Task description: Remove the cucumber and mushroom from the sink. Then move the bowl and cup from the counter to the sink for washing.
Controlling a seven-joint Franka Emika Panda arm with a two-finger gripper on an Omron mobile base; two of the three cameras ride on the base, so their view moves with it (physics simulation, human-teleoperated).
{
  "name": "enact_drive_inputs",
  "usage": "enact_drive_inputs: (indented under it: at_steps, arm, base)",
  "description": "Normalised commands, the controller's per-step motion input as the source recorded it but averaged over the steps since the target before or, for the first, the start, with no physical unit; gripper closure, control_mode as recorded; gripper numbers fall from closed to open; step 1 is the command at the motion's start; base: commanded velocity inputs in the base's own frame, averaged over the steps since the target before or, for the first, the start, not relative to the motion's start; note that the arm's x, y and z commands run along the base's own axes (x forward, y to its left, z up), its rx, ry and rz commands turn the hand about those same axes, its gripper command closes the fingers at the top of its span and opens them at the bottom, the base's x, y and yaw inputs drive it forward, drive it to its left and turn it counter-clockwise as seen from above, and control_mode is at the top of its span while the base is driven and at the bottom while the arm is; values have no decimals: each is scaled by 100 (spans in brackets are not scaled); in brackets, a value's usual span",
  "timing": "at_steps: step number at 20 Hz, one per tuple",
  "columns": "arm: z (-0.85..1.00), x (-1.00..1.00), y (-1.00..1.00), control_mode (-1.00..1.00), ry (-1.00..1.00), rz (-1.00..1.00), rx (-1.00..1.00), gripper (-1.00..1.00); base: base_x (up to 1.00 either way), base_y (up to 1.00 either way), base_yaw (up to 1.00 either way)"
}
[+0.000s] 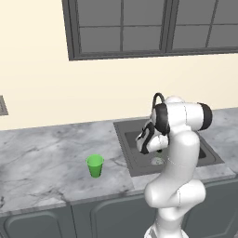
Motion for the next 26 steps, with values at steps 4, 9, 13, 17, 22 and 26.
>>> enact_drive_inputs:
  at_steps: [4, 9, 13, 17, 22, 26]
  arm:
    - [36, 0, 31, -100, 0, 0, 0, 100]
    - [42, 0, 24, -100, 1, 0, -4, 100]
    - [41, -7, 14, -100, 5, 0, -7, 100]
    - [37, -9, 24, -100, 9, 0, -2, 100]
    - [32, -5, 36, -100, 10, 0, 0, 100]
    - [29, 0, 34, -100, 5, 0, 2, 100]
  base:
    - [0, 0, 0]
    - [0, 0, 0]
    - [0, 0, 0]
    - [0, 0, 0]
    - [0, 0, 0]
    - [0, 0, 0]
